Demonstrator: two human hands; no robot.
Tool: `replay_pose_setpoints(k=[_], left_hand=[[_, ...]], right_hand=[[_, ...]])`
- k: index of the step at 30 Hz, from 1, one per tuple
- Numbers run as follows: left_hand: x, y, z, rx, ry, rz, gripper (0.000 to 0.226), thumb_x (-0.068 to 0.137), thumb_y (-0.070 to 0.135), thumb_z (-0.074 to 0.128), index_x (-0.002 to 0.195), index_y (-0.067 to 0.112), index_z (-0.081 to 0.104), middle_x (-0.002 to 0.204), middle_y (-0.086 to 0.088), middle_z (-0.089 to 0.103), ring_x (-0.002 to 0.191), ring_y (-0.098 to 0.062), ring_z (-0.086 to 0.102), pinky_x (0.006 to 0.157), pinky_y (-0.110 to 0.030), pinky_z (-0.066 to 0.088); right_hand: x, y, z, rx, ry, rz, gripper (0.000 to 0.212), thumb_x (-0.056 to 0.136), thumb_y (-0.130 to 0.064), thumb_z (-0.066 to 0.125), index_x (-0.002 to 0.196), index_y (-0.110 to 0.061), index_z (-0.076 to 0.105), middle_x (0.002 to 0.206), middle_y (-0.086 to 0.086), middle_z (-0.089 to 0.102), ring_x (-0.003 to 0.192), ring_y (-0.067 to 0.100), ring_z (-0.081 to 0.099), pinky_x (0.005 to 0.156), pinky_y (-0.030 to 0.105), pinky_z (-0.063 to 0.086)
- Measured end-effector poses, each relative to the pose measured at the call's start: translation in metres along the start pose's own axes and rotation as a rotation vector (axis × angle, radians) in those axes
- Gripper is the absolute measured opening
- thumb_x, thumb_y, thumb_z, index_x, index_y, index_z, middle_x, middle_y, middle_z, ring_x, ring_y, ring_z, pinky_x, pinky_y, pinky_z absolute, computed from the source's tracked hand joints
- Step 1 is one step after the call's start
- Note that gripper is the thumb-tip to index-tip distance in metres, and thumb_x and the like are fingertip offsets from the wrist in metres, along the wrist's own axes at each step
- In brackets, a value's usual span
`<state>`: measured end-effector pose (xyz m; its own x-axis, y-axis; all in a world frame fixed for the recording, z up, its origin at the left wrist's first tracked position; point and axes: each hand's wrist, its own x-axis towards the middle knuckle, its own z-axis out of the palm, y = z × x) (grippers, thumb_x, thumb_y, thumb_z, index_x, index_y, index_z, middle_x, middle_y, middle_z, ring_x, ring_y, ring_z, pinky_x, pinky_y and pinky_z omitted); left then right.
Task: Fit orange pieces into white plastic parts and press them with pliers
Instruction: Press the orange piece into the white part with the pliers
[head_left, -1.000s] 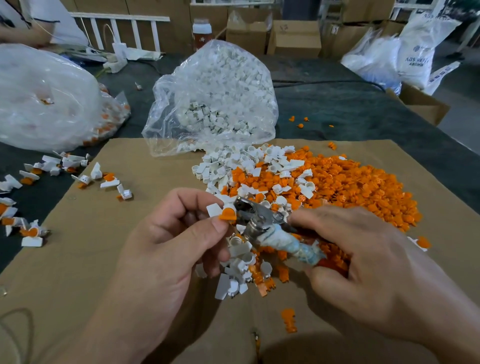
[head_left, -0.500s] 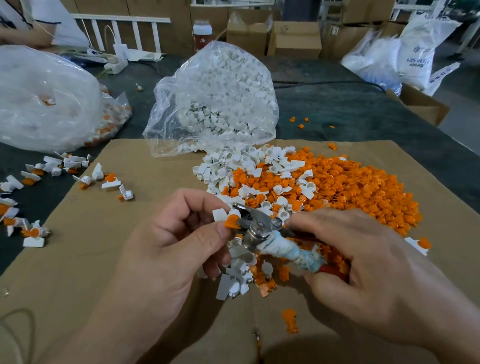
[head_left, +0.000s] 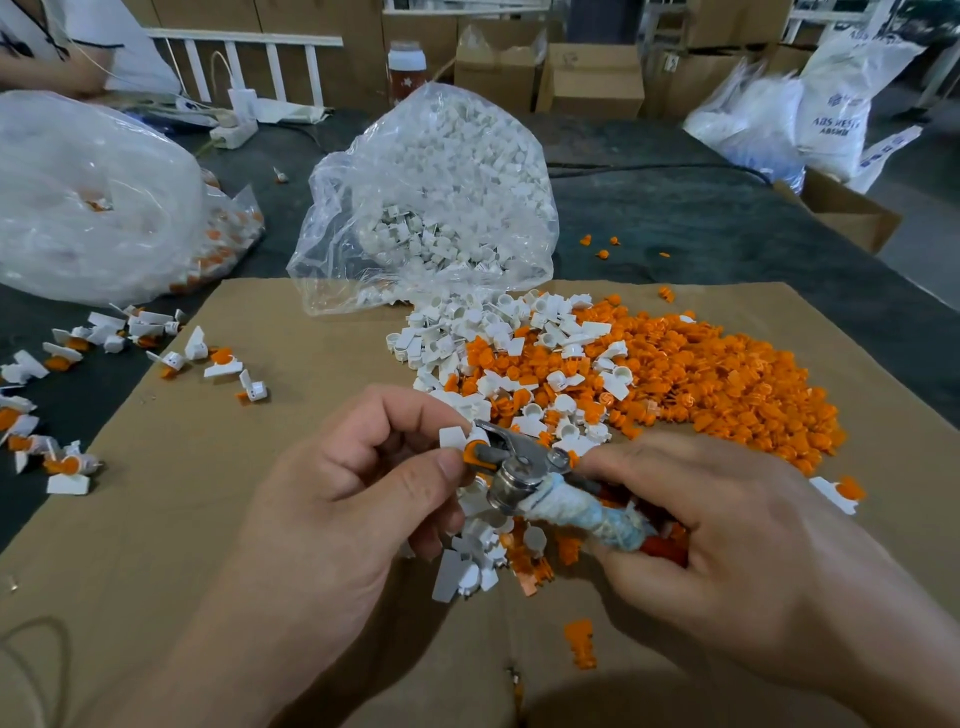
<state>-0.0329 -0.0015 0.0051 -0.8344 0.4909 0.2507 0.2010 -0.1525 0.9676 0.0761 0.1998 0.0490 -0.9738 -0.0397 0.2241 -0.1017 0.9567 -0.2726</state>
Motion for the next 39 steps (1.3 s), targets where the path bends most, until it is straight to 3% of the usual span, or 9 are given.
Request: replay_pose_setpoints(k=[14,20,25,26,30,33,36,39], left_hand=[[-0.003,0.003,-0.001,-0.017,-0.014,0.008,0.017,0.074,0.037,0.069,0.088,0.028,0.073,0.068,-0.002,0.064,0.058,-0.013,0.061,0.050,-0.022,0.049],[-0.002,0.005,-0.001,0.004,-0.005,0.010,0.015,0.077,0.035,0.069,0.089,0.027,0.073,0.070,-0.004,0.064,0.060,-0.015,0.062,0.053,-0.024,0.051],[-0.003,0.005,0.001,0.068,0.084,-0.003,0.012,0.079,0.033,0.070,0.090,0.029,0.072,0.067,-0.003,0.065,0.058,-0.015,0.063,0.052,-0.025,0.051],[-0.002,0.004,0.001,0.073,0.115,-0.023,0.006,0.082,0.027,0.070,0.088,0.029,0.072,0.065,-0.002,0.064,0.057,-0.015,0.062,0.051,-0.025,0.051],[0.001,0.002,0.001,0.102,0.207,-0.135,0.024,0.089,0.006,0.064,0.080,0.026,0.070,0.057,-0.006,0.063,0.048,-0.015,0.058,0.047,-0.023,0.048],[-0.004,0.002,0.010,0.110,0.137,-0.203,0.025,0.085,0.007,0.063,0.077,0.029,0.071,0.059,-0.007,0.064,0.047,-0.016,0.058,0.045,-0.022,0.047],[-0.008,0.003,0.021,0.120,0.085,-0.254,0.020,0.081,0.014,0.065,0.077,0.032,0.071,0.062,-0.003,0.067,0.048,-0.016,0.063,0.044,-0.021,0.048],[-0.010,0.008,0.025,0.115,0.095,-0.268,0.017,0.079,0.019,0.064,0.080,0.034,0.070,0.062,0.000,0.068,0.050,-0.017,0.065,0.046,-0.021,0.049]], right_hand=[[0.002,-0.009,-0.007,-0.072,-0.117,0.067,0.031,0.071,-0.050,0.039,0.084,-0.034,0.062,0.070,-0.014,0.055,0.067,0.011,0.052,0.057,0.032,0.044],[0.000,-0.009,-0.002,-0.081,-0.051,0.073,0.021,0.071,-0.048,0.044,0.076,-0.033,0.057,0.062,-0.014,0.049,0.060,0.011,0.048,0.050,0.036,0.043],[0.000,-0.003,0.005,-0.065,0.013,0.074,0.032,0.076,-0.052,0.051,0.100,-0.036,0.063,0.081,-0.021,0.059,0.075,0.006,0.055,0.064,0.027,0.046],[0.000,0.000,0.006,-0.084,0.032,0.079,0.039,0.077,-0.055,0.052,0.107,-0.033,0.064,0.087,-0.020,0.061,0.079,0.007,0.057,0.069,0.028,0.046],[0.005,0.013,0.010,-0.241,0.052,0.176,0.064,0.076,-0.067,0.048,0.115,-0.020,0.066,0.096,-0.006,0.067,0.086,0.020,0.061,0.075,0.041,0.049],[0.010,0.015,0.012,-0.346,-0.012,0.224,0.067,0.077,-0.073,0.050,0.116,-0.021,0.065,0.100,-0.004,0.068,0.091,0.022,0.061,0.079,0.042,0.044],[0.013,0.014,0.014,-0.358,-0.119,0.253,0.073,0.074,-0.077,0.035,0.126,-0.030,0.055,0.113,-0.009,0.060,0.106,0.018,0.051,0.090,0.040,0.035],[0.014,0.015,0.017,-0.331,-0.106,0.235,0.071,0.077,-0.075,0.035,0.129,-0.030,0.052,0.121,-0.008,0.055,0.117,0.019,0.044,0.099,0.040,0.030]])
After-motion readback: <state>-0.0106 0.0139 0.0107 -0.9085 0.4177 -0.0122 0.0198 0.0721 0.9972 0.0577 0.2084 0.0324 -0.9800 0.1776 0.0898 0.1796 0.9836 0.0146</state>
